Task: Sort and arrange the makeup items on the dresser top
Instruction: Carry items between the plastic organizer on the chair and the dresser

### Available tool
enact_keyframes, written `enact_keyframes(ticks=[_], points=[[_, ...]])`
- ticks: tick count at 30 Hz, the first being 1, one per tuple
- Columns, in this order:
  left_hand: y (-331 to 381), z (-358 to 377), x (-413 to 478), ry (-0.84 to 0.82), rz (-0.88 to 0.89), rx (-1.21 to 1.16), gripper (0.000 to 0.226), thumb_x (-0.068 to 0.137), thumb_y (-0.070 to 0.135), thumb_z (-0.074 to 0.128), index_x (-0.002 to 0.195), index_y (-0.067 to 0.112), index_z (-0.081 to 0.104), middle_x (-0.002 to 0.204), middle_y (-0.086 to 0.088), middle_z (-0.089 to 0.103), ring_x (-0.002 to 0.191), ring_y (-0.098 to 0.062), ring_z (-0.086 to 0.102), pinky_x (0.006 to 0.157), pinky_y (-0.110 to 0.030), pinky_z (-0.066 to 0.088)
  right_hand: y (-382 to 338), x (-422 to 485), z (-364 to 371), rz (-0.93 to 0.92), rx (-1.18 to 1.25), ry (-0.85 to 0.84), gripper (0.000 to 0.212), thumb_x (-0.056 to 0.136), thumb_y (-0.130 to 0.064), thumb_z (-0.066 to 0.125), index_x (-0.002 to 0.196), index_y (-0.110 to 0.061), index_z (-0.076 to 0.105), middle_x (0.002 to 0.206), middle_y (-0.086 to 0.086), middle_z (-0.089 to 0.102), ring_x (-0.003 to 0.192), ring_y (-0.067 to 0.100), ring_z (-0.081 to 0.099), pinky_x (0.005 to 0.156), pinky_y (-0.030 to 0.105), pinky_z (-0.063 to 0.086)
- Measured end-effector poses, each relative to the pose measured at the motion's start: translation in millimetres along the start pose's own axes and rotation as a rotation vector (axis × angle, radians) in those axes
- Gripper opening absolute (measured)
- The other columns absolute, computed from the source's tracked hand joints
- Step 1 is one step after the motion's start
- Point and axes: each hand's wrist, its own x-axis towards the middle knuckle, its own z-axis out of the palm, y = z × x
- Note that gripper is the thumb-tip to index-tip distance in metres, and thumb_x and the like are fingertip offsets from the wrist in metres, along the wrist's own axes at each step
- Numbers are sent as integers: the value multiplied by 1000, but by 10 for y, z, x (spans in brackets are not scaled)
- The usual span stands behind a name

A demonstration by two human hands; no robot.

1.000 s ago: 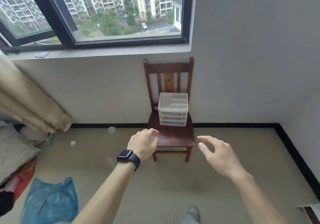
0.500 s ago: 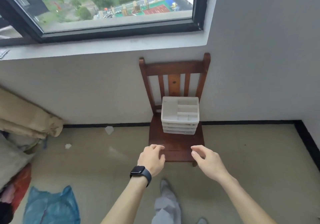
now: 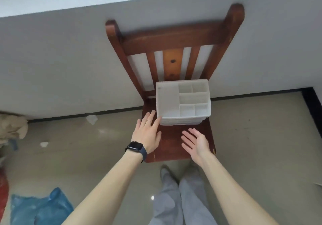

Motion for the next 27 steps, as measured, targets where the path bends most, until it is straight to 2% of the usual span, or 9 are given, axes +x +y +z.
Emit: enact_keyframes(ticks=[3, 5, 8, 13, 19, 27], points=[[-111, 208, 357, 84, 43, 30, 66, 100, 37, 45, 158, 27, 14, 167, -4, 0, 153, -25, 1, 121, -50, 8, -64, 349, 177, -49, 156, 6, 36, 104, -35, 47, 134, -17, 56, 122, 8, 69, 112, 26, 65, 96, 45, 50], [-178, 354, 567, 110, 81, 83, 63, 104, 43, 36, 159, 31, 9, 166, 0, -12, 153, -20, -10, 121, -48, -1, -92, 529, 255, -68, 270, -1, 35, 105, -39, 46, 128, -14, 56, 121, 12, 67, 113, 28, 64, 94, 45, 50], [-279, 545, 729, 122, 94, 103, 56, 106, 46, 21, 158, 36, 2, 161, 6, -29, 147, -12, -27, 118, -44, -12, -65, 706, 294, -40, 390, -4, 49, 104, -48, 44, 129, -8, 58, 125, 14, 66, 118, 30, 63, 91, 45, 49], [-300, 667, 746, 168, 92, 102, 54, 108, 40, 23, 158, 35, 5, 162, 3, -27, 149, -14, -23, 118, -44, -11, -19, 858, 281, 19, 524, -50, 63, 101, -59, 39, 130, -7, 59, 127, 16, 65, 116, 35, 65, 100, 50, 46], [-240, 671, 738, 163, 60, 85, 54, 108, 39, 24, 159, 33, 7, 161, 5, -31, 147, -13, -27, 119, -44, -11, 2, 917, 319, 61, 598, -62, 65, 95, -61, 48, 127, -6, 60, 129, 17, 64, 112, 35, 67, 100, 50, 47], [-196, 609, 776, 123, 51, 149, 55, 106, 41, 19, 159, 33, 4, 153, 4, -43, 147, -17, -24, 118, -43, -13, 49, 1006, 446, 18, 590, 9, 77, 81, -80, 52, 123, -16, 61, 122, 13, 65, 109, 31, 65, 96, 49, 44]])
